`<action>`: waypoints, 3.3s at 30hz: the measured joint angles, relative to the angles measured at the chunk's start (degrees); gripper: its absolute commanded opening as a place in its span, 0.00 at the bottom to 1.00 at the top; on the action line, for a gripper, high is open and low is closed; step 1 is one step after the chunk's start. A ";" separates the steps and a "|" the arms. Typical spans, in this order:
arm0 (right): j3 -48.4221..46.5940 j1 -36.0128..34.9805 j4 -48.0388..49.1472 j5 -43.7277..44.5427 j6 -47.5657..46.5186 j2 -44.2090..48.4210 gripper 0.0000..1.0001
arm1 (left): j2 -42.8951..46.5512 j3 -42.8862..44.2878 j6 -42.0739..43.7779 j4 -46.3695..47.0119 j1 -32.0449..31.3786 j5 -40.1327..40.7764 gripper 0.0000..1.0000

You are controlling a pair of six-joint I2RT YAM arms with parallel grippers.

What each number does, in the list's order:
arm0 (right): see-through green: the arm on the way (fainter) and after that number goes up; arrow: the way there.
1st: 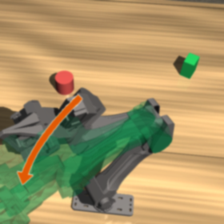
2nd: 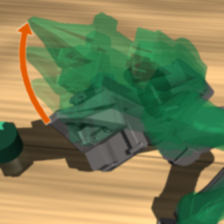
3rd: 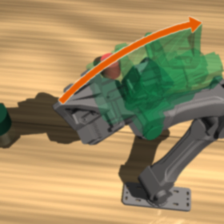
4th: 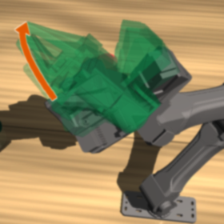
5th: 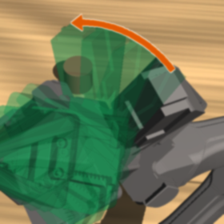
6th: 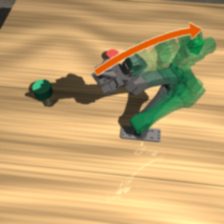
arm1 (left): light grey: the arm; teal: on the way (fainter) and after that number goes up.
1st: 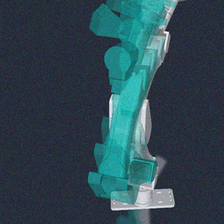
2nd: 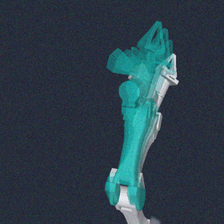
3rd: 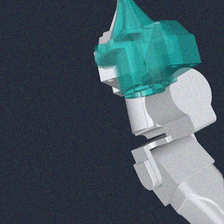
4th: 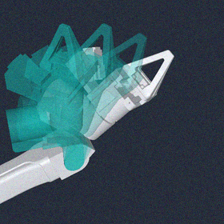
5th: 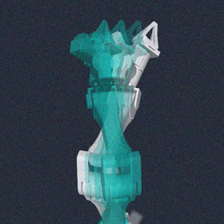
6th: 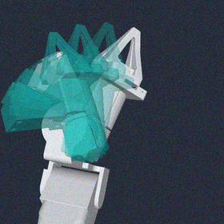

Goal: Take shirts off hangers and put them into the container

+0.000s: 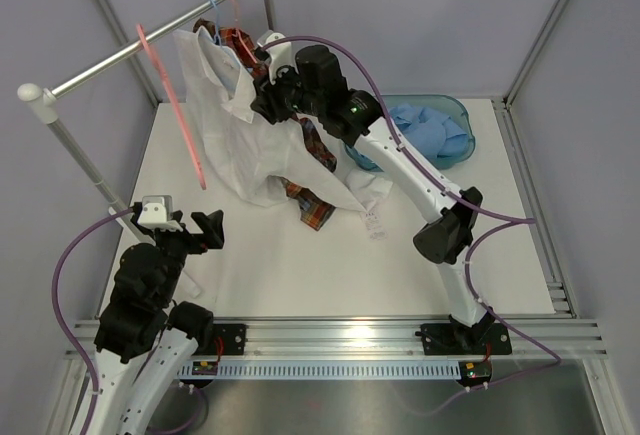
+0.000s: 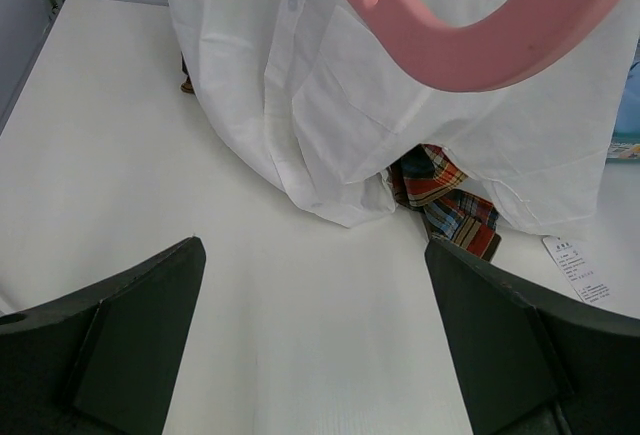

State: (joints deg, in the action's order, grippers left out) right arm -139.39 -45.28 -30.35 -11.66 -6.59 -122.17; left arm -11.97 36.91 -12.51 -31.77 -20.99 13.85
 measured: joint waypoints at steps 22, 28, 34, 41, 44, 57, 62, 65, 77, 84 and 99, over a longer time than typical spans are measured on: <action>-0.39 0.00 4.46 1.16 1.53 -3.19 0.00 | 0.37 -0.02 0.00 0.11 0.00 -0.04 0.99; 3.34 0.00 5.60 1.73 1.84 0.24 0.00 | 0.37 -0.02 -0.02 0.11 0.00 -0.04 0.99; 10.80 0.00 9.03 2.47 2.36 7.82 0.00 | 0.37 -0.02 -0.02 0.11 0.00 -0.02 0.99; 17.70 0.00 11.69 2.45 2.91 15.65 0.00 | 0.37 -0.02 0.00 0.11 0.00 -0.02 0.99; 24.57 -0.07 13.29 2.32 3.45 19.56 0.00 | 0.37 -0.02 0.00 0.11 0.00 -0.02 0.99; 55.78 -0.39 15.45 2.10 5.81 39.17 0.00 | -3.96 4.11 -1.07 -0.35 0.04 -7.37 0.98; 65.09 -0.46 14.71 2.01 7.21 49.11 0.00 | -12.55 12.46 -3.89 -0.17 0.04 -16.00 0.95; 70.03 -0.48 12.92 1.92 7.80 54.60 0.00 | -18.49 17.86 -5.29 0.15 0.04 -21.14 0.95; 81.90 -0.48 6.75 1.95 9.29 67.06 0.00 | -34.10 37.18 -8.72 0.76 -13.44 -23.93 0.97; 84.19 -0.48 6.45 1.95 10.14 69.72 0.00 | -42.45 42.27 -8.28 1.53 -26.38 -15.21 0.98; 85.44 -0.48 6.23 1.01 12.22 73.94 0.00 | -56.59 43.36 -0.74 9.07 -38.64 4.22 0.76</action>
State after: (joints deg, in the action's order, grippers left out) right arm -53.95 -45.76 -24.12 -10.66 5.63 -48.23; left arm -68.55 80.27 -13.26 -22.70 -59.64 18.06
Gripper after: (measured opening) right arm 0.033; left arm 0.788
